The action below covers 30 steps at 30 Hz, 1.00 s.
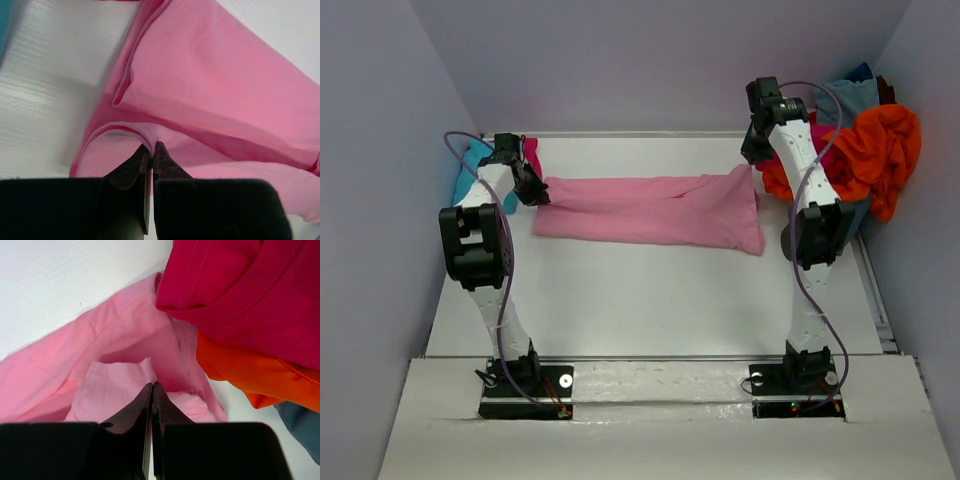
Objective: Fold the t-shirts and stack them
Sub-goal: Fold the rectangle-folded T-shirt at the center of the board.
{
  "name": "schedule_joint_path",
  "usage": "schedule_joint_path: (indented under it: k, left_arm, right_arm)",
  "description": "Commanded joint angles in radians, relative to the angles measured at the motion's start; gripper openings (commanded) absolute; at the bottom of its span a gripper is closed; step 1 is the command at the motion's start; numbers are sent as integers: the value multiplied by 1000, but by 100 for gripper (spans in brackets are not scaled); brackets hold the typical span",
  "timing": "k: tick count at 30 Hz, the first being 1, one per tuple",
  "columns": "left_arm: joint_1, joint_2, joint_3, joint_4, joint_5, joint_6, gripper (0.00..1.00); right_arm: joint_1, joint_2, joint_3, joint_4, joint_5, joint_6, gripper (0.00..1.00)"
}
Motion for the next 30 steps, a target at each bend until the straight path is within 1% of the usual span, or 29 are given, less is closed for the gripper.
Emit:
schedule_joint_path:
  k: [1, 12, 15, 16, 19, 20, 22, 25, 30]
  left_arm:
    - [-1, 10, 37, -22, -22, -2, 6]
    - [-1, 24, 33, -17, -28, -2, 6]
    - [-1, 26, 34, -17, -28, -3, 9]
    - [-1, 26, 36, -17, -30, -3, 17]
    - [-1, 27, 36, -22, -34, 0, 38]
    - [-10, 24, 36, -25, -40, 0, 54]
    - [-10, 23, 37, -25, -47, 0, 64]
    - [-10, 10, 37, -25, -59, 0, 72]
    - [-20, -31, 33, -12, -83, 1, 74]
  right_arm:
    - [-12, 25, 43, 61, 5, -14, 7]
    - [-12, 48, -11, 107, -9, -28, 7]
    - [-12, 53, -17, 115, -6, -28, 7]
    - [-12, 53, -25, 116, -5, -29, 7]
    - [-12, 56, -29, 126, -9, -32, 7]
    - [-12, 57, -32, 126, -9, -35, 7]
    - [-12, 60, -35, 126, -12, -35, 7]
    - [-12, 57, -49, 133, -18, -34, 7]
    - [-12, 53, -62, 136, -23, -32, 7]
